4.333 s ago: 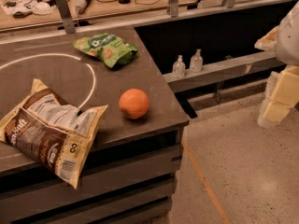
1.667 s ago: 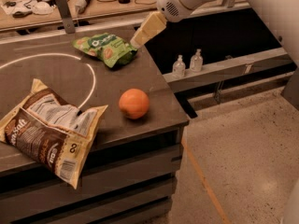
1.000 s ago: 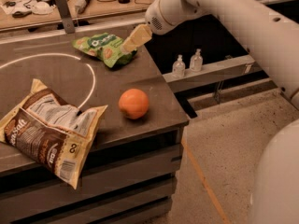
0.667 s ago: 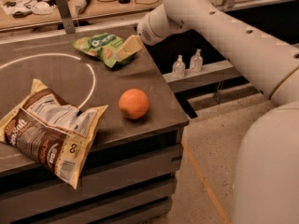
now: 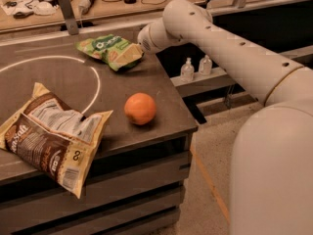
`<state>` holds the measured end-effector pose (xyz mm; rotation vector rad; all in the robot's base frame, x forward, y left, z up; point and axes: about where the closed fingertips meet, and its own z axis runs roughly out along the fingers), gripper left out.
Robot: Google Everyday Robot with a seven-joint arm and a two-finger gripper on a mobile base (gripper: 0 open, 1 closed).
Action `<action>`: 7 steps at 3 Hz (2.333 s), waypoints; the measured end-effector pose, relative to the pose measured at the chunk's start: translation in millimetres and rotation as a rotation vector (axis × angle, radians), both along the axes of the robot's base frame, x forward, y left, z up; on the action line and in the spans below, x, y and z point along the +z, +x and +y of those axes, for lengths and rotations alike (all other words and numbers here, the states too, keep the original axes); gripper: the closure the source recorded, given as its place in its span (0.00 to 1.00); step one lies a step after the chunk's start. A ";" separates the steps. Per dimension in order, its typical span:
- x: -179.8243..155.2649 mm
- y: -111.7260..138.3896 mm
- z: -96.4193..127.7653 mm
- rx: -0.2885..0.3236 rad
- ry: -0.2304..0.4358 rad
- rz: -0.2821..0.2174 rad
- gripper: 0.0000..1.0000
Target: Move green rice chip bag near brown chip bag
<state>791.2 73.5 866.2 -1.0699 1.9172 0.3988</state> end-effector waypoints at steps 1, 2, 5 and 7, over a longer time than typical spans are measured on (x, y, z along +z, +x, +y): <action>-7.3 2.2 24.0 0.004 0.048 0.044 0.26; -6.5 0.5 38.0 0.015 0.069 0.060 0.49; -8.8 -5.9 48.8 0.034 -0.019 0.078 1.00; 17.9 -1.3 17.5 0.077 0.100 0.015 1.00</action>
Offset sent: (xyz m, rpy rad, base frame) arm -0.0007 0.0494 -0.0003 0.0957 0.0722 0.0226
